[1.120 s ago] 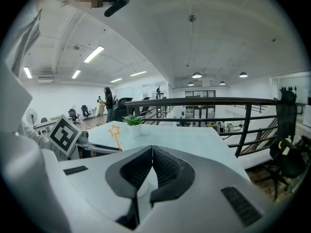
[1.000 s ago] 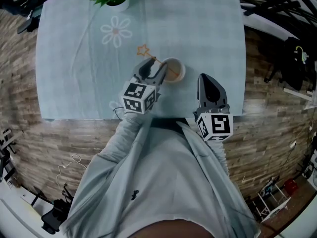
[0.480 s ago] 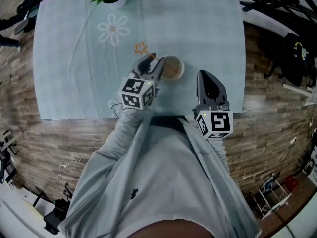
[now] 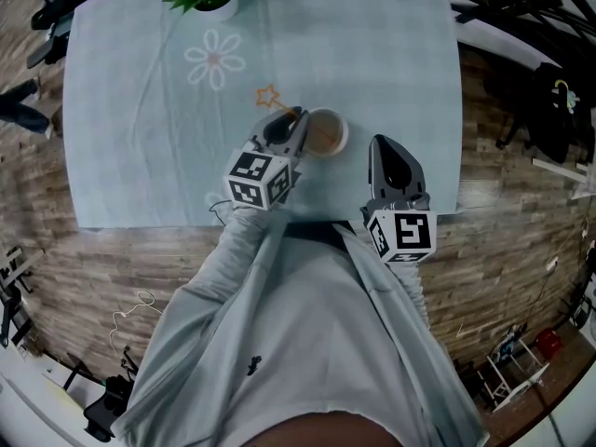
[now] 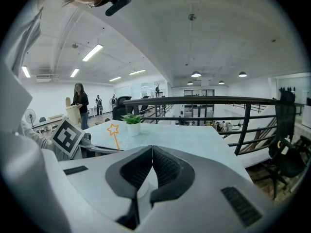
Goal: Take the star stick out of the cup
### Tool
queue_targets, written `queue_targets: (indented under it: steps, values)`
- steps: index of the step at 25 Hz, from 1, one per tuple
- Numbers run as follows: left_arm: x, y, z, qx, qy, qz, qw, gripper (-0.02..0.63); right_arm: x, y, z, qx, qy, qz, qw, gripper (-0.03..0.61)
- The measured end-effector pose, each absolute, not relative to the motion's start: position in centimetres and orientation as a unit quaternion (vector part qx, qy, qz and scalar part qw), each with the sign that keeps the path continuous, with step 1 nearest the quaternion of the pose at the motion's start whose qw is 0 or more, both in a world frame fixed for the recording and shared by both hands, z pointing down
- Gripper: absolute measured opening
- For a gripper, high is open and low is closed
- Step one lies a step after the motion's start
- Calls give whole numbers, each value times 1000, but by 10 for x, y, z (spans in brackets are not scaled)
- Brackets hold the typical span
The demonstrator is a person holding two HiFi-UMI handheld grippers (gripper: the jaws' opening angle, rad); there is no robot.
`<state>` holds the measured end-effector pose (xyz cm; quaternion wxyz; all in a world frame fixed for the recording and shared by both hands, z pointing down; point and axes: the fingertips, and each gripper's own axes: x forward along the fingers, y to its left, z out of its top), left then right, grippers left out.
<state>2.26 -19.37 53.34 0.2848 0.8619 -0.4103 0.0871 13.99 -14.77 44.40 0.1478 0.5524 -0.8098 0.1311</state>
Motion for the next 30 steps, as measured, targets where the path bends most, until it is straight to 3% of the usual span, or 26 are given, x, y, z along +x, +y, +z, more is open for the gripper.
queue_targets:
  steps: [12, 30]
  values:
    - [22, -195, 526, 861, -403, 58, 304, 38, 137, -152, 440, 554, -809, 126, 149, 15]
    - [13, -196, 495, 872, -402, 39, 275, 28, 132, -153, 421, 559, -812, 103, 134, 15]
